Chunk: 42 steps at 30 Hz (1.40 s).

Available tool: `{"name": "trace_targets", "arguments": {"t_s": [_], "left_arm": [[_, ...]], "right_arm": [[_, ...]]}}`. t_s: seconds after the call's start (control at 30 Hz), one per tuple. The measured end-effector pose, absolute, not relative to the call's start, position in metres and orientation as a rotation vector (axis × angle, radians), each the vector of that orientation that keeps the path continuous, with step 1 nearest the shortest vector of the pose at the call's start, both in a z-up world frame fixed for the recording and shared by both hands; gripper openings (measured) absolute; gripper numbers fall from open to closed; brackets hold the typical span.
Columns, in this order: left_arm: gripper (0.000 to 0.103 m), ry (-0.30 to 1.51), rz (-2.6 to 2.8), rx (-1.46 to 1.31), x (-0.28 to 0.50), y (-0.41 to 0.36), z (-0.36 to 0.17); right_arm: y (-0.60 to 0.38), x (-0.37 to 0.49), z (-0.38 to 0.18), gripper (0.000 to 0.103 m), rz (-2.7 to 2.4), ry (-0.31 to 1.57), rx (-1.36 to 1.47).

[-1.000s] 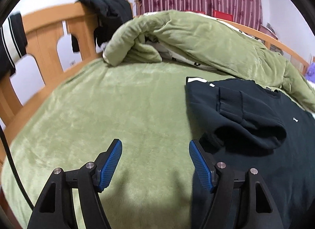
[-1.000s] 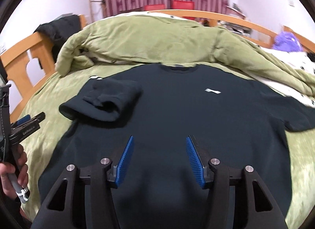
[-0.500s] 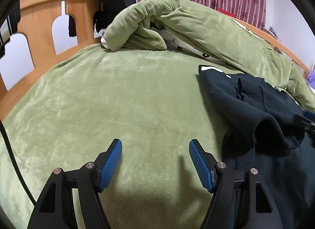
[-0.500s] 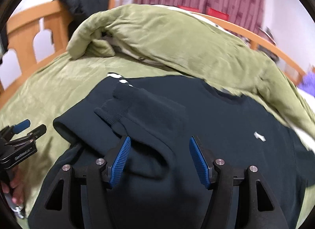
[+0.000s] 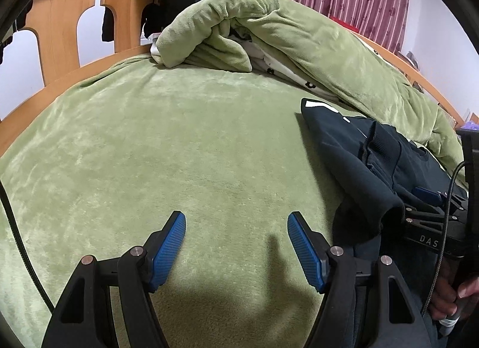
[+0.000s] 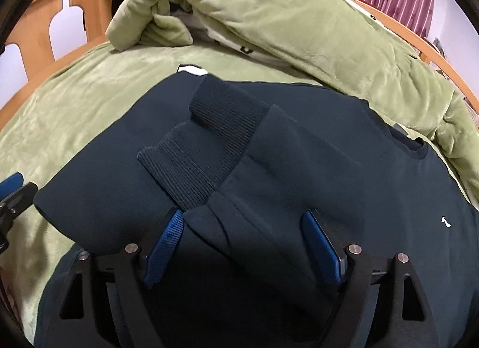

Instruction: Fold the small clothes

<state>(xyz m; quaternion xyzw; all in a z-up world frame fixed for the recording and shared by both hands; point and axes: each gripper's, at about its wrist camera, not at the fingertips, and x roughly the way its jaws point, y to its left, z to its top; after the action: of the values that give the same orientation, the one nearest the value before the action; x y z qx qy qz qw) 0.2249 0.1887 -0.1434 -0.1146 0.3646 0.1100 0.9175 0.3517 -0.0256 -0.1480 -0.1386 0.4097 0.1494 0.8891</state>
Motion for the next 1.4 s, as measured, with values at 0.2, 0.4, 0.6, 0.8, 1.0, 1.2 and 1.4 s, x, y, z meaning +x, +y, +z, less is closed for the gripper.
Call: {"name": "trace_targets", "arguments": {"t_s": [0.2,0.4,0.6,0.8,1.0,1.2,1.4], "left_arm": [[0.069,0.747,0.239,-0.249,0.227,0.191,-0.143],[0.069,0.718,0.247,-0.234,0.226,0.187,-0.138],[0.069,0.714,0.145,-0.248,0.225,0.172,-0.129],[0.069,0.71,0.058,-0.25,0.224,0.149,-0.121],[0.069,0.743,0.032,-0.208,0.226,0.13,-0.127],[0.069,0.768,0.039,-0.189,0.23,0.126,-0.135],[0.069,0.777,0.051,-0.184,0.231,0.126,-0.138]], "right_arm": [[-0.03,0.343,-0.131,0.017,0.343,0.78,-0.294],[-0.088,0.332,-0.075,0.016,0.203,0.633,-0.253],[-0.174,0.326,-0.027,0.016,0.066,0.56,-0.254],[-0.245,0.326,-0.05,0.016,-0.011,0.676,-0.167],[-0.278,0.318,-0.087,0.018,-0.031,0.752,-0.09],[-0.301,0.29,-0.11,0.055,-0.101,0.772,-0.071],[-0.338,0.29,-0.113,0.061,-0.118,0.806,0.063]]}}
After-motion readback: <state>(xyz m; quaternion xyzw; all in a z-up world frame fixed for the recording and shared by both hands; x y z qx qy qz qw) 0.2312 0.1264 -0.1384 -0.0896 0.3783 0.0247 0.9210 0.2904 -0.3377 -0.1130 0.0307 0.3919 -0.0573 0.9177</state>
